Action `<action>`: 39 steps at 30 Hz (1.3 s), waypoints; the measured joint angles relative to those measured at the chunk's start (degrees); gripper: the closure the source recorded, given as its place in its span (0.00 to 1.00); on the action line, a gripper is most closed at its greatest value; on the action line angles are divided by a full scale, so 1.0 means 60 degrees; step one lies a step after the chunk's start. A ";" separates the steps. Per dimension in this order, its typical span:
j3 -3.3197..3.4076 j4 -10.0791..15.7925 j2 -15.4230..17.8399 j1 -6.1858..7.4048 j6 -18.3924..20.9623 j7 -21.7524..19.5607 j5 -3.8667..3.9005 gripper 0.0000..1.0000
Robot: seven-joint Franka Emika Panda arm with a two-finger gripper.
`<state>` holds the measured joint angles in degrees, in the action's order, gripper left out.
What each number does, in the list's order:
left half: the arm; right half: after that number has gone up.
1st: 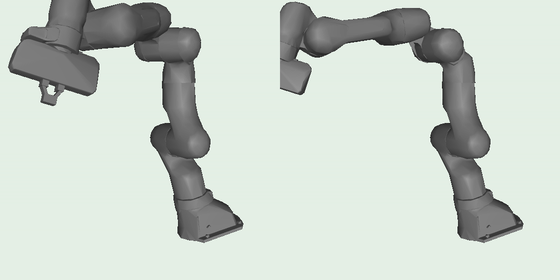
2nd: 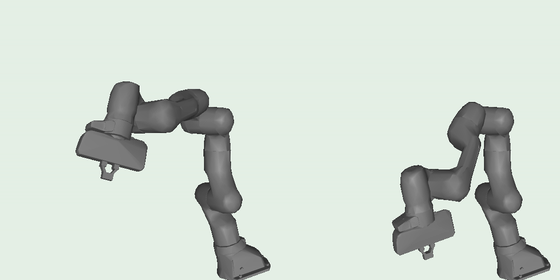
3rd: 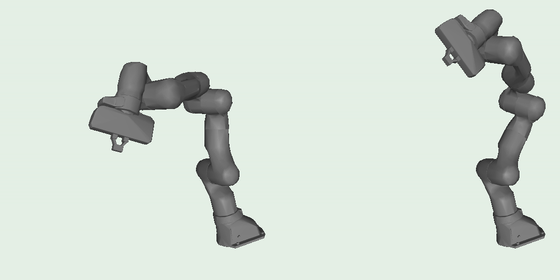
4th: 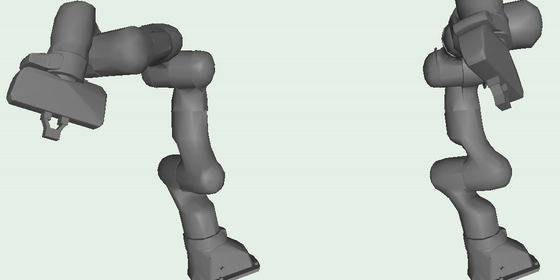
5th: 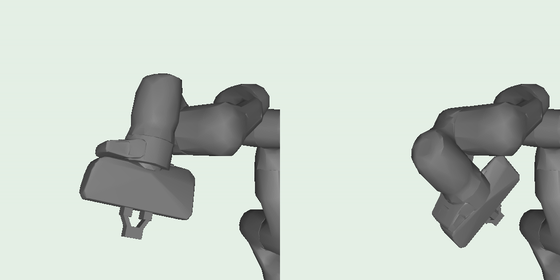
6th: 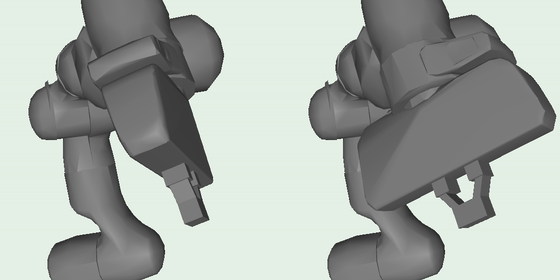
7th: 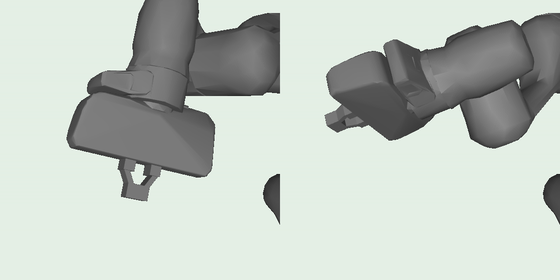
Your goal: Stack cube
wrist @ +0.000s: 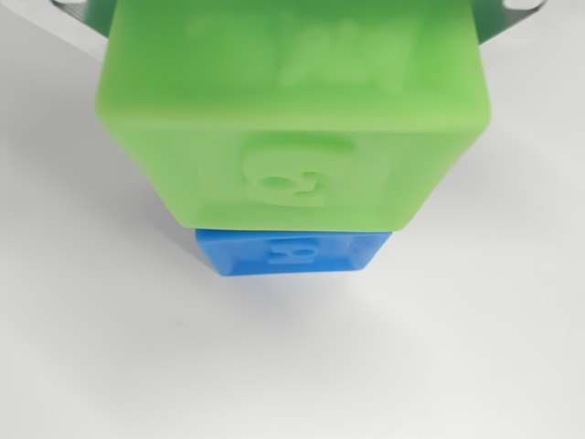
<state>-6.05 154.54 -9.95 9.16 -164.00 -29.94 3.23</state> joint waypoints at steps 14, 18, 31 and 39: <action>0.0075 -0.0030 -0.0203 0.0058 -0.0191 -0.0063 0.0094 0.00; 0.0075 -0.0031 -0.0203 0.0058 -0.0191 -0.0064 0.0095 0.00; 0.0076 -0.0033 -0.0203 0.0058 -0.0192 -0.0065 0.0096 0.00; 0.0076 -0.0033 -0.0203 0.0058 -0.0192 -0.0066 0.0096 0.00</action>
<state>-5.60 154.35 -11.17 9.51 -165.15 -30.34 3.81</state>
